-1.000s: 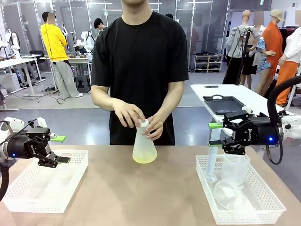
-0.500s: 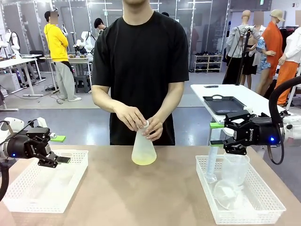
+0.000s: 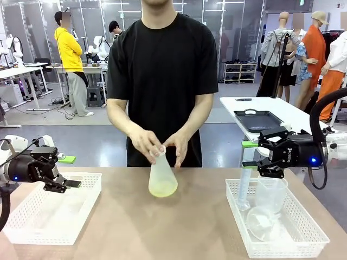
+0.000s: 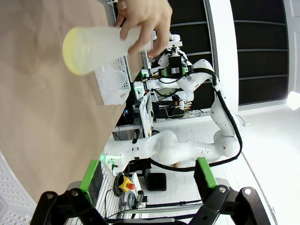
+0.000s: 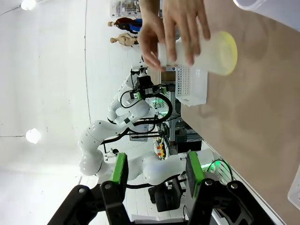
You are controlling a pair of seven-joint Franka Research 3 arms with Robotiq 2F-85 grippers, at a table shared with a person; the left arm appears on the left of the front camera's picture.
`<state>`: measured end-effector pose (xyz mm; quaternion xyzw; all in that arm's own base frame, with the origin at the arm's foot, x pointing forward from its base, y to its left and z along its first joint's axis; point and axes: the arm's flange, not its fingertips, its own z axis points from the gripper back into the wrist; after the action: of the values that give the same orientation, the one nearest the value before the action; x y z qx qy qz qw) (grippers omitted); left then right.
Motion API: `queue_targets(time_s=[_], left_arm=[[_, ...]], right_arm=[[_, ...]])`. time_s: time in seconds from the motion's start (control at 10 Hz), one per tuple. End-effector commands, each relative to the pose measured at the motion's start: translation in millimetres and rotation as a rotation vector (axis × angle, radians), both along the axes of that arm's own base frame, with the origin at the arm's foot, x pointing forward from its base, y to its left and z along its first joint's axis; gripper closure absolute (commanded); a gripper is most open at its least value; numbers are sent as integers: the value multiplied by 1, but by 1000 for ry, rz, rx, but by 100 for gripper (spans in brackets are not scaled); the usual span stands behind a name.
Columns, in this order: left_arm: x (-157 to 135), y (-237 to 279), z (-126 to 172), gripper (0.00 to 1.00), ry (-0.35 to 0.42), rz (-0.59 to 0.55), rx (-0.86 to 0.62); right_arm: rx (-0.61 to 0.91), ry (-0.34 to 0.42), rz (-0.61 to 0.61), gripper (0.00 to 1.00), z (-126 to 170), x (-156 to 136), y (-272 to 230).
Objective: Prepare the solutions needed for the experiment.
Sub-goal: When the human places the Big flask in the center of the table, pick up the Big flask and place it in the left Organizing basket.
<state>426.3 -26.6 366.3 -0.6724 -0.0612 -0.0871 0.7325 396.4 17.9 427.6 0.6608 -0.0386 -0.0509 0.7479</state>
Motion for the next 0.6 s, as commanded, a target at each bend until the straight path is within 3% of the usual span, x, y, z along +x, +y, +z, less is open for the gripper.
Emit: queue_targets(time_s=[0.0,0.5], left_arm=[[1,-1,3,0,7,3,2],[1,-1,3,0,7,3,2]], right_arm=[[3,-2,-9,37,0,1,1],[3,-2,-9,37,0,1,1]])
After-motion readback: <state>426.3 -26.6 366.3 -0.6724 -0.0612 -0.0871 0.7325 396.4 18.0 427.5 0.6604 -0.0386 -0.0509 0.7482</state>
